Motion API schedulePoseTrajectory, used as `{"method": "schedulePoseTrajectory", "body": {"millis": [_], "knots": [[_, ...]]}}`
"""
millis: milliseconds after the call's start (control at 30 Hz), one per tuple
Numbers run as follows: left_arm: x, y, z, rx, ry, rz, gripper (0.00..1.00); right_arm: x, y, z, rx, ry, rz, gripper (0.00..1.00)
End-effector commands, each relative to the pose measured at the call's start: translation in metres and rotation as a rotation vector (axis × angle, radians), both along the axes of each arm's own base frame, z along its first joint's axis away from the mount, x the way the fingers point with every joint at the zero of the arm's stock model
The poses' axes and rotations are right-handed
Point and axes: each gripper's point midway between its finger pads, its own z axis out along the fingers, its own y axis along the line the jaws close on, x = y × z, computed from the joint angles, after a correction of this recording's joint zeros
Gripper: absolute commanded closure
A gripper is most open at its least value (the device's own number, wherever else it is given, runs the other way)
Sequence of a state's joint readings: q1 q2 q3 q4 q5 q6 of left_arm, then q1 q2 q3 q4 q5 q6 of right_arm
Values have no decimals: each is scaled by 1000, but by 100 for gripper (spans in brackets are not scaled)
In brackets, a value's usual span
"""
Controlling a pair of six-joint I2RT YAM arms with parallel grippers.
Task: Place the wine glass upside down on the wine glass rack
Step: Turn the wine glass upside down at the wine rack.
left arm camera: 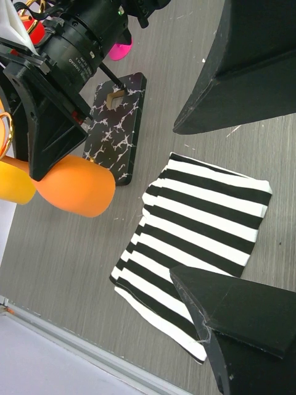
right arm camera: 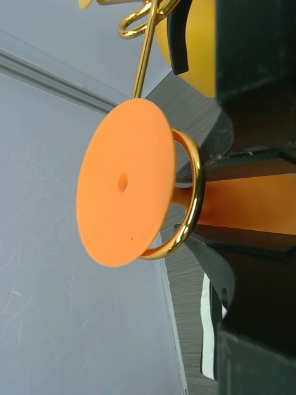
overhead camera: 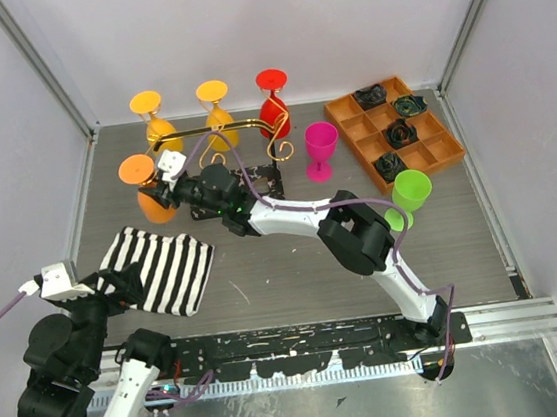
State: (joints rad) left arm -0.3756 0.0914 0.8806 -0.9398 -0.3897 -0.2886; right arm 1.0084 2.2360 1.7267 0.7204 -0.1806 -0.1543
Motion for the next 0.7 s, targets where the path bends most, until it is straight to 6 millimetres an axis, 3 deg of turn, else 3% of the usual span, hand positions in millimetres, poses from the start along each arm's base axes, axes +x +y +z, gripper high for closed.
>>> {"method": "schedulePoseTrajectory", "body": {"millis": [0, 233, 667], "knots": [[3, -2, 3, 0, -22, -9, 6, -7, 1, 50, 122, -62, 25, 62], [3, -3, 3, 0, -24, -12, 6, -10, 3, 50, 125, -58, 44, 78], [3, -3, 3, 1, -22, -11, 6, -19, -4, 54, 131, -71, 65, 93]]}}
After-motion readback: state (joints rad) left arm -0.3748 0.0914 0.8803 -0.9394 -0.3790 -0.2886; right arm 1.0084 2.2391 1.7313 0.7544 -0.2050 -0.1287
